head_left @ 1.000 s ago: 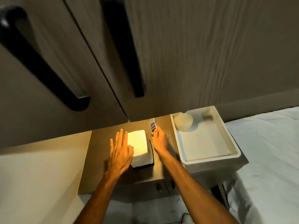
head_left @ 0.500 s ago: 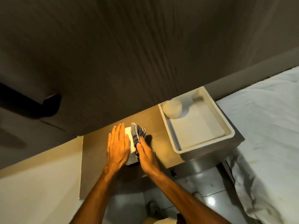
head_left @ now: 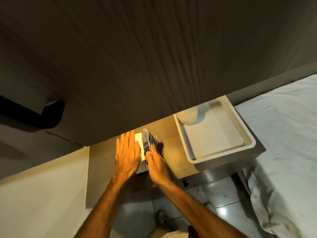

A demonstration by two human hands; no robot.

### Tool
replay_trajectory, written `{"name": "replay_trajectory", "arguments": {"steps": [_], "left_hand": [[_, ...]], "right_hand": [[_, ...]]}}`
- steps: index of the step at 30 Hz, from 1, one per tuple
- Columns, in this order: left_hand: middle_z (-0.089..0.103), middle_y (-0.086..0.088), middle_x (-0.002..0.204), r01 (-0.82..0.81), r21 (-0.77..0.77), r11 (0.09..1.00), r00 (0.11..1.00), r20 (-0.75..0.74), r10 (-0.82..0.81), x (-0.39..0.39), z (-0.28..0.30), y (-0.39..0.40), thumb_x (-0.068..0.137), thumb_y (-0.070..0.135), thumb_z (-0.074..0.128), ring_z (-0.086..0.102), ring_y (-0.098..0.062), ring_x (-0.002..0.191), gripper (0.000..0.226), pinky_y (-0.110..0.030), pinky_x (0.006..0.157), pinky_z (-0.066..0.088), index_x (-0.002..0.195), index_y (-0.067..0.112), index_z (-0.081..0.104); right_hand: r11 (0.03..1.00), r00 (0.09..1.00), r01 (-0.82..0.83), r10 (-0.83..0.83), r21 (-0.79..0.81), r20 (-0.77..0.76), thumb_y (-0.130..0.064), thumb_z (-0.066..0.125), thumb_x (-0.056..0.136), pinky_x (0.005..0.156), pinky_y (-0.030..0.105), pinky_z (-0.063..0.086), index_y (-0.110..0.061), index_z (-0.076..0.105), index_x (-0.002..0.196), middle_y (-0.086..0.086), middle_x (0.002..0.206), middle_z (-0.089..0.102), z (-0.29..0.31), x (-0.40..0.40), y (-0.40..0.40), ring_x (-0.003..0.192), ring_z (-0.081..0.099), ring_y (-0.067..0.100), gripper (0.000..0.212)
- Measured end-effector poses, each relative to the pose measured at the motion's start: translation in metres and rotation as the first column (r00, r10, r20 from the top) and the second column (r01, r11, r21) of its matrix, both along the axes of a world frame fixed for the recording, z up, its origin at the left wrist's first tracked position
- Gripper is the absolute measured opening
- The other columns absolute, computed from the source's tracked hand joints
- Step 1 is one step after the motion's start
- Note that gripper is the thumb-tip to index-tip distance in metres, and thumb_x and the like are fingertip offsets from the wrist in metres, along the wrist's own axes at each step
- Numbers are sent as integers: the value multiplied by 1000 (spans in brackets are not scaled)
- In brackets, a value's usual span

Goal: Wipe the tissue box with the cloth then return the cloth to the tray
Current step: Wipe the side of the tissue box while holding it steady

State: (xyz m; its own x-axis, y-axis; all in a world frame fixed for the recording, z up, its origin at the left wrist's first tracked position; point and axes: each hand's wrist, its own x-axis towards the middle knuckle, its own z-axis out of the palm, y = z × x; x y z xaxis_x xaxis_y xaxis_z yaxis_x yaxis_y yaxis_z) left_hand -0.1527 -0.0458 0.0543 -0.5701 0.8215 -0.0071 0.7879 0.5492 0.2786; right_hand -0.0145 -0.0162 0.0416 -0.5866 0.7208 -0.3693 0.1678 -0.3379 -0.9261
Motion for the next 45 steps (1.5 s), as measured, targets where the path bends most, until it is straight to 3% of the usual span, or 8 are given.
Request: {"name": "replay_trajectory", "arguments": {"steps": [4, 12, 16, 20, 26, 31, 41, 45], "left_hand": [[23, -6, 172, -2, 15, 1000, 1000, 3, 2, 0, 0, 0, 101, 42, 15, 12, -24, 162, 67, -50, 133, 3, 162, 14, 21], [26, -11, 171, 1, -21, 1000, 999, -37, -2, 3, 6, 0, 101, 41, 12, 14, -27, 161, 68, -51, 133, 6, 161, 11, 23], [22, -10, 172, 20, -31, 999, 999, -25, -20, 5, 8, 0, 101, 39, 12, 9, -25, 162, 68, -52, 133, 3, 162, 11, 22], [22, -9, 172, 11, -27, 1000, 1000, -11, -12, 7, 11, 2, 101, 38, 16, 9, -25, 162, 67, -51, 133, 3, 162, 11, 22], [29, -10, 170, 15, -10, 1000, 999, -33, -15, 1, 8, 0, 102, 37, 18, 16, -26, 160, 64, -51, 133, 8, 160, 12, 26], [27, -9, 170, -15, -6, 1000, 1000, 0, 15, 0, 5, -1, 103, 39, 16, 13, -26, 161, 65, -50, 133, 4, 160, 12, 26], [32, -14, 167, -4, -37, 999, 1000, -30, 2, 0, 11, -5, 101, 41, 13, 17, -29, 160, 68, -53, 133, 10, 158, 10, 30], [34, -14, 167, -19, -4, 1000, 1000, 22, 19, -1, 12, -7, 101, 45, 13, 16, -29, 161, 69, -53, 133, 8, 157, 10, 32]], "right_hand": [[995, 995, -98, 98, 5, 33, -37, 30, 111, 105, 43, 54, -25, 40, 153, 15, 143, 59, 9, -24, 55, 126, 61, 27, 45], [994, 999, -39, 42, -102, 25, -45, 34, 108, 83, 17, 49, -49, 32, 152, -2, 145, 54, 3, 12, -8, 113, 59, 6, 44], [996, 994, -86, 87, 11, -64, -41, 36, 108, 104, 41, 55, -41, 43, 149, 6, 147, 57, 13, -22, 40, 125, 62, 21, 41], [992, 991, 10, 6, -127, 131, -42, 32, 109, 81, 24, 47, -22, 51, 144, 15, 133, 63, -3, -28, 49, 115, 62, 25, 45], [995, 998, 10, -3, -101, 68, -45, 34, 108, 79, 18, 45, -41, 31, 155, 2, 149, 53, -12, 5, -17, 116, 56, 12, 48], [998, 996, -55, 52, -35, -73, -36, 35, 110, 107, 41, 53, -32, 34, 156, 9, 152, 53, 2, -27, 35, 131, 58, 24, 47], [1000, 998, 23, -22, -19, 64, -43, 33, 108, 86, 18, 45, -40, 30, 157, 3, 154, 50, -6, -11, -16, 124, 55, 15, 49], [1000, 1000, -9, 10, 30, -21, -38, 36, 109, 109, 42, 52, -33, 34, 157, 7, 154, 50, 5, -26, 16, 135, 55, 25, 48]]}}
